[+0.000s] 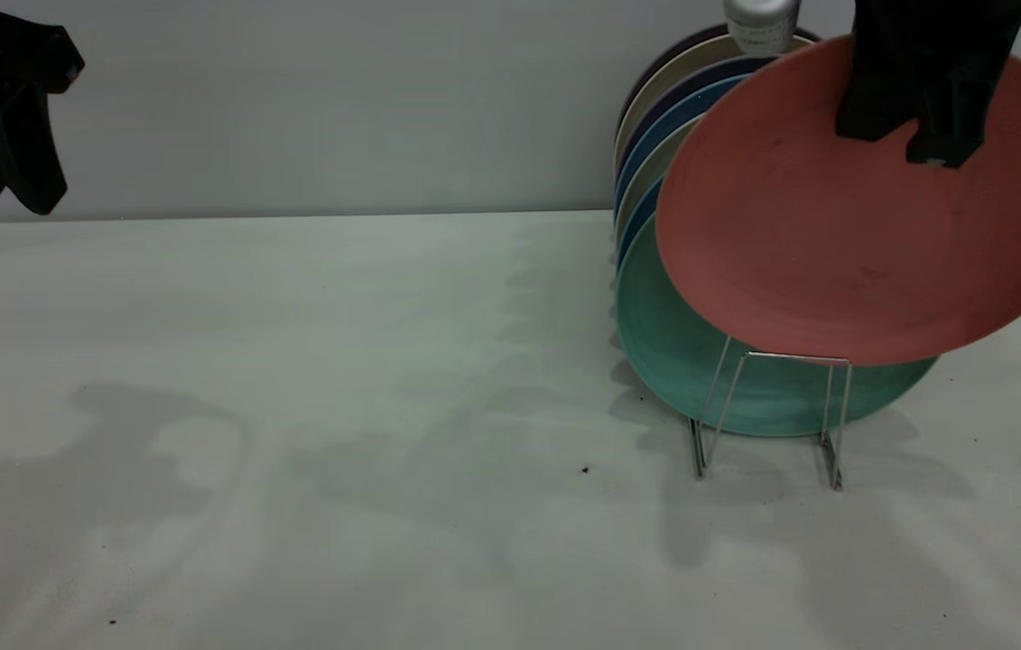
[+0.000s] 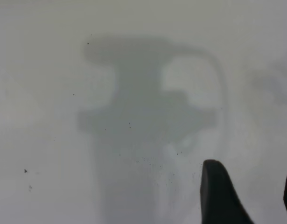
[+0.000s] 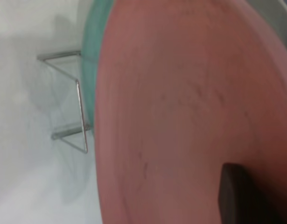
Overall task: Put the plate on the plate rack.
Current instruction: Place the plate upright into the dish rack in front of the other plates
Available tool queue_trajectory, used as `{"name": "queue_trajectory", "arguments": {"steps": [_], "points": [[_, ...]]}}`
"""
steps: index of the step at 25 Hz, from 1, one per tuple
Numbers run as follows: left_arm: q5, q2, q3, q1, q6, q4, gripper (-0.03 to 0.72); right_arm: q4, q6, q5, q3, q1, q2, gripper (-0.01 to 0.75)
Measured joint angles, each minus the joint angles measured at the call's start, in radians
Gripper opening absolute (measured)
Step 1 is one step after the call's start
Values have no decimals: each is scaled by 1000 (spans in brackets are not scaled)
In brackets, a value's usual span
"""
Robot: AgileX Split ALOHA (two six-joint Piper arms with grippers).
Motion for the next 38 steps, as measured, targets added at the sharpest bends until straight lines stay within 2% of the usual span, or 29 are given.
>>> {"name": "queue_trajectory", "arguments": {"steps": [16,32,35,38], "points": [[0,0,0,0,0,0,373,3,-1,-23,2,2,54,127],[-1,0,0,0,-2,-2,373,-2,-6,-100,2,2,189,130],[-1,0,0,0,-2,-2,373,0,-6,-103,2,2,192,168],[-1,0,0,0,-2,-2,373,23,-6,-107,2,2,193,285]]}}
